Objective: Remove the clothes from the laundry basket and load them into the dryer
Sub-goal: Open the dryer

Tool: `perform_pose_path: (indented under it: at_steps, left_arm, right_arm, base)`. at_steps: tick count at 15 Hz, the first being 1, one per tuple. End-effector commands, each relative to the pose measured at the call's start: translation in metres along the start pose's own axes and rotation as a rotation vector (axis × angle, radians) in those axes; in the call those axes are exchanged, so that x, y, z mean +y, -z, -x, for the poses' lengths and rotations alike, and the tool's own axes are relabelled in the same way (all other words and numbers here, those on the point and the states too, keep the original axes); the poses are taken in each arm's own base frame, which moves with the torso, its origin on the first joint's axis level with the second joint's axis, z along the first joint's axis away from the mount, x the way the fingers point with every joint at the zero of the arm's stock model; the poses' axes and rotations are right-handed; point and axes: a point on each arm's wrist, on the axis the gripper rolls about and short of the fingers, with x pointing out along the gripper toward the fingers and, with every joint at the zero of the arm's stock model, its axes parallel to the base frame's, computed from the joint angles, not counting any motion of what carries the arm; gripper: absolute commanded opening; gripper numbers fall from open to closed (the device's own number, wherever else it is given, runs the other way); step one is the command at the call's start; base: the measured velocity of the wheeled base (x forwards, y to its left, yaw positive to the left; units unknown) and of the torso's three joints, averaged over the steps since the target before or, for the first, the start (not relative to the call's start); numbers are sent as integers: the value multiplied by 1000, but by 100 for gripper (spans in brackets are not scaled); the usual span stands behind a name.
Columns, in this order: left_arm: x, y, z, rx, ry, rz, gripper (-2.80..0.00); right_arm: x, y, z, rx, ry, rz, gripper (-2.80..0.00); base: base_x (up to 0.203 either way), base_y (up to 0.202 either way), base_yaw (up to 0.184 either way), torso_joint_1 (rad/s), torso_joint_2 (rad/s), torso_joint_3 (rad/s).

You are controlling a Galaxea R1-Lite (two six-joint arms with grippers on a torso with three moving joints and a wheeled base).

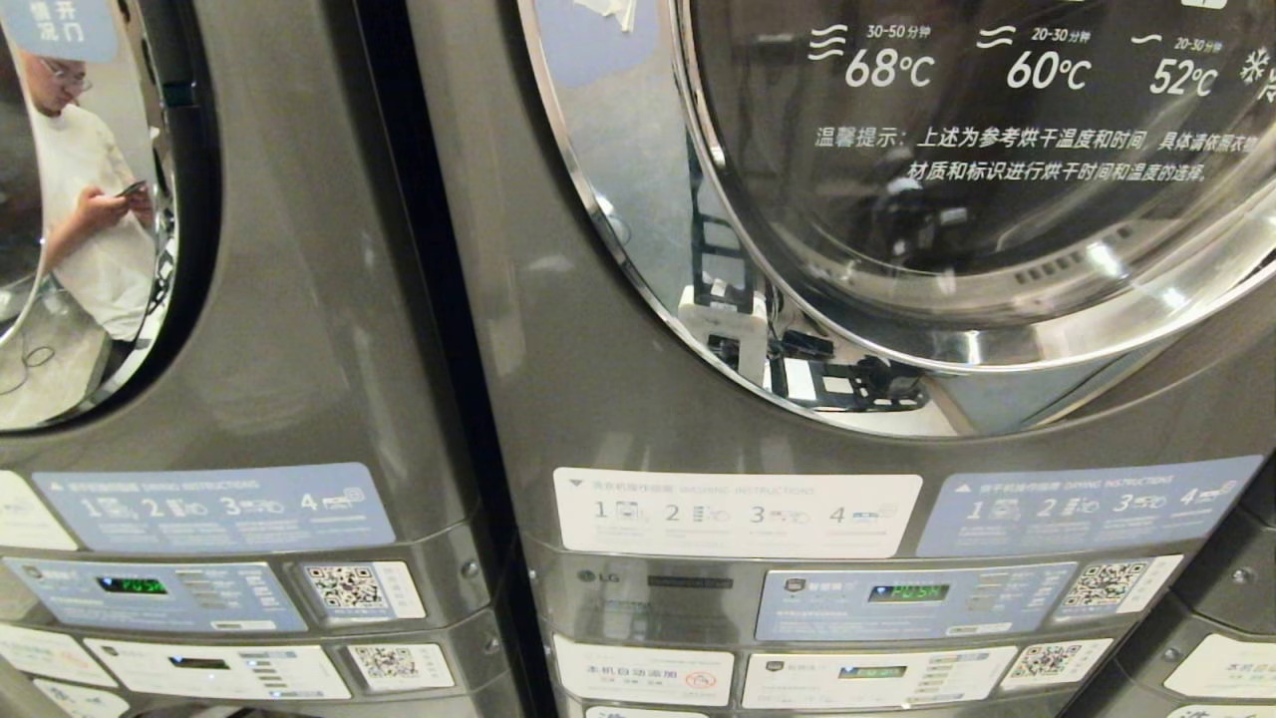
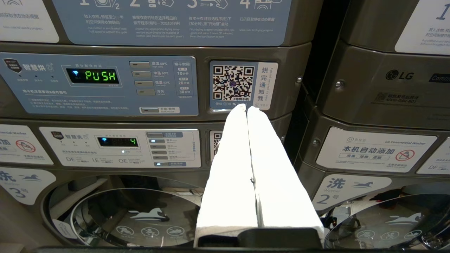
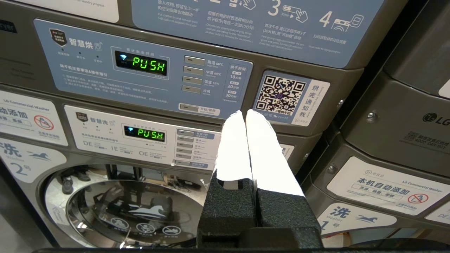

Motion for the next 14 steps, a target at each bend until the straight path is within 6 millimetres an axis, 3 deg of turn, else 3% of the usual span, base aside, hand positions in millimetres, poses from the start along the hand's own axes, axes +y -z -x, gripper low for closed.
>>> perform_pose_path:
  at_steps: [1,2,5,8,9,12,14]
  left_arm:
    - [0,0,0,-1,0,1,-280]
    - [0,0,0,-1,0,0,-280]
    - [0,0,0,-1,0,1,-280]
    - [0,0,0,-1,0,1,-280]
    - [0,0,0,-1,0,1,-280]
    - [0,0,0,0,0,1,-280]
    - [0,0,0,-1,0,1,-280]
  right_arm:
    - [0,0,0,-2,-4,1,-280]
    - [-1,-4,1,-16,-1,4,-280]
    - [-8,-48,4,-35,-34,2,-280]
    - [-18,-106,-38,117,-167,-29,-280]
    - [-23,-128,-60,156,-201,-40,0]
    - [-31,-203,-122,106,-376,-51,0]
    - [-14,-229,-140,50,-606,-49,0]
  base:
    - [0,0,0,0,0,0]
    - [0,0,0,0,0,0]
    - [0,0,0,0,0,0]
    - [0,0,0,0,0,0]
    - [0,0,0,0,0,0]
    - [0,0,0,0,0,0]
    - [0,0,0,0,0,0]
